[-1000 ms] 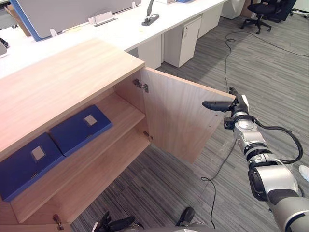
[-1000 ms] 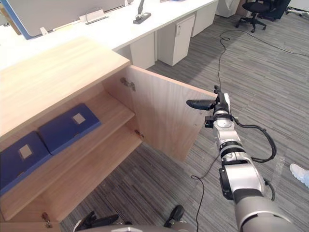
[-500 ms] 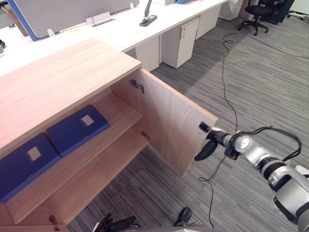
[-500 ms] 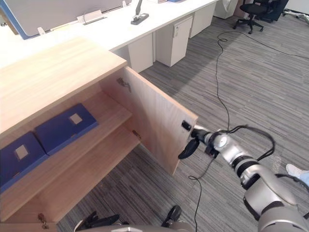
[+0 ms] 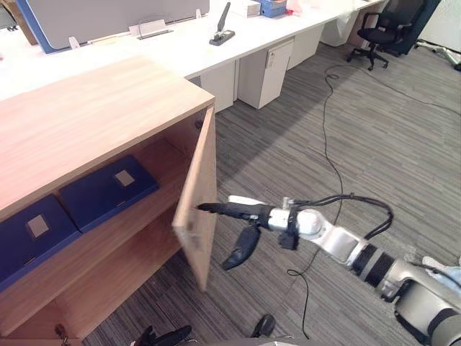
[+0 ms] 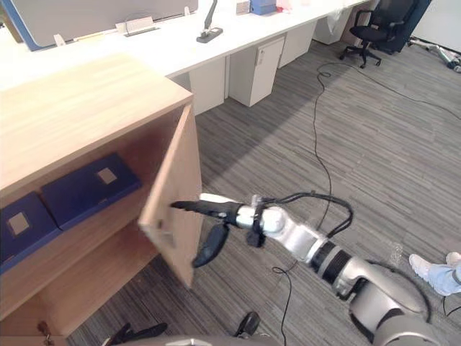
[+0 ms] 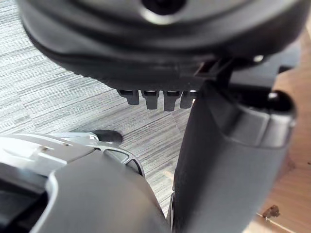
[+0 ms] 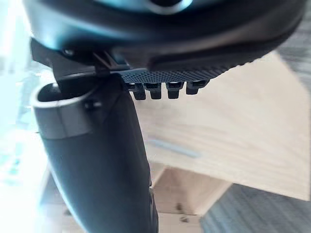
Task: Walk over to the cabinet, pick up the folder, carry it to the office cabinet, place the folder inside the office cabinet, then close the office cabinet door
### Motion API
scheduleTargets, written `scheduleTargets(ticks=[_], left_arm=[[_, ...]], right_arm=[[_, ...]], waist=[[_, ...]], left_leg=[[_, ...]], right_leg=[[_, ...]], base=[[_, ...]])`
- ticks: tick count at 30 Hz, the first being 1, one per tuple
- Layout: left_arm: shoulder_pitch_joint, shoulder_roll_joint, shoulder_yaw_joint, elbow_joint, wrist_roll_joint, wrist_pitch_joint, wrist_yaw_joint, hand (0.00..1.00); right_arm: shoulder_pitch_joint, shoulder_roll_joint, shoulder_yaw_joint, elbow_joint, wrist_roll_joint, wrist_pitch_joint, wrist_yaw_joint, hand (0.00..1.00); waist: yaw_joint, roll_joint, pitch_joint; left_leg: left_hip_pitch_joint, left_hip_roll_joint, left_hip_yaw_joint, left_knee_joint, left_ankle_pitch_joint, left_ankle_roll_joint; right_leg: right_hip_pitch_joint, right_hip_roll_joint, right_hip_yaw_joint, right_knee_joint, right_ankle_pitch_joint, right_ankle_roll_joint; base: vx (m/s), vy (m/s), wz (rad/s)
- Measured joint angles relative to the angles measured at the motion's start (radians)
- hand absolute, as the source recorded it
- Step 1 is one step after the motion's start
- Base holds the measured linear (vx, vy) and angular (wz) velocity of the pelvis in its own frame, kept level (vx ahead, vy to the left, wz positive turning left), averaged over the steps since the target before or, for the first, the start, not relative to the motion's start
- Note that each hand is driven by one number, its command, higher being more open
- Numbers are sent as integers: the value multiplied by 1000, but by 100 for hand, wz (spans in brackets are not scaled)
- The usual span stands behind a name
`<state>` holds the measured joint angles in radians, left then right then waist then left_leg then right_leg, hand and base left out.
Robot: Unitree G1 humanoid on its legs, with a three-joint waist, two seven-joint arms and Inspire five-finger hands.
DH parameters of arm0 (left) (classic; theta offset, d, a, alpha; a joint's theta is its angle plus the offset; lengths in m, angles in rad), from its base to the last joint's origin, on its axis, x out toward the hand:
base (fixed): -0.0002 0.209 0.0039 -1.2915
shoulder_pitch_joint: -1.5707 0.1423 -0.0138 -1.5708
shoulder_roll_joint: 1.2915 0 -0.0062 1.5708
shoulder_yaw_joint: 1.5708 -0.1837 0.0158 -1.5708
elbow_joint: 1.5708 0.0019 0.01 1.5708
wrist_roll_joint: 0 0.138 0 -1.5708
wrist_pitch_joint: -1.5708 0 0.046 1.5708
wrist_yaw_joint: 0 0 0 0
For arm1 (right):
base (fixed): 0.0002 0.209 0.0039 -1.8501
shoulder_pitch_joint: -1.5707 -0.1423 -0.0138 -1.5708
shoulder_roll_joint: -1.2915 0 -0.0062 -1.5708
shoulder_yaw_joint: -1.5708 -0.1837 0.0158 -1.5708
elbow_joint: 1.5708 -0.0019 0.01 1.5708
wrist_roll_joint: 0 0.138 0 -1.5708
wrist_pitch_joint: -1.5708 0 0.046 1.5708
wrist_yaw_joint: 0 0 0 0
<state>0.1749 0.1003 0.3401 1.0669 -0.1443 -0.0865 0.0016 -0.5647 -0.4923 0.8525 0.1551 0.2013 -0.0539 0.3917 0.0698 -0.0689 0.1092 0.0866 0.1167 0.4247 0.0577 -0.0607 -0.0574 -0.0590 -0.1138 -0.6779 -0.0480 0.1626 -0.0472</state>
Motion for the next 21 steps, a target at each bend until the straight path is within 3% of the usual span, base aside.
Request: scheduleTargets(ticks=[5, 8, 14, 18, 20, 21], left_arm=[[-2, -20, 56, 1, -2, 1, 31, 100], [2, -28, 80, 3, -1, 1, 49, 100], [7, -30, 101, 4, -1, 1, 63, 100], [6, -32, 93, 7, -1, 1, 63, 100], [3, -34, 55, 6, -1, -1, 65, 100], [1, -30, 24, 6, -2, -2, 66, 100]], right_arm=[[9, 223, 108, 63, 7, -6, -53, 100], [14, 281, 187, 130, 4, -6, -44, 100], [64, 292, 197, 265, -23, -2, -48, 100], [135, 290, 153, 437, -131, 5, -71, 100], [195, 286, 76, 518, -195, 10, -85, 100], [237, 284, 13, 563, -243, 13, -99, 100]], waist=[[39, -6, -12], [43, -15, -18], [55, -24, -25], [56, -15, -29], [53, 2, -25], [50, 18, -16]], left_leg=[[-11, 0, -5, 21, -5, 1], [-28, -3, -24, 34, -6, 2], [-47, -13, -52, 37, -16, 7], [-71, -31, -111, 37, -11, 19], [-78, -44, -169, 28, -2, 30], [-80, -53, -224, 16, 10, 38]], right_leg=[[-8, -14, -3, 25, -5, -6], [-10, -24, -17, 31, -5, -6], [-15, -49, -38, 59, -16, 5], [-53, -113, -56, 186, -62, 15], [-68, -147, 16, 267, -77, 25], [-74, -157, 113, 307, -90, 19]], base=[[-78, 22, 2], [-55, 25, 15], [-54, 30, 14], [0, 57, 37], [32, 91, 92], [38, 77, 135]])
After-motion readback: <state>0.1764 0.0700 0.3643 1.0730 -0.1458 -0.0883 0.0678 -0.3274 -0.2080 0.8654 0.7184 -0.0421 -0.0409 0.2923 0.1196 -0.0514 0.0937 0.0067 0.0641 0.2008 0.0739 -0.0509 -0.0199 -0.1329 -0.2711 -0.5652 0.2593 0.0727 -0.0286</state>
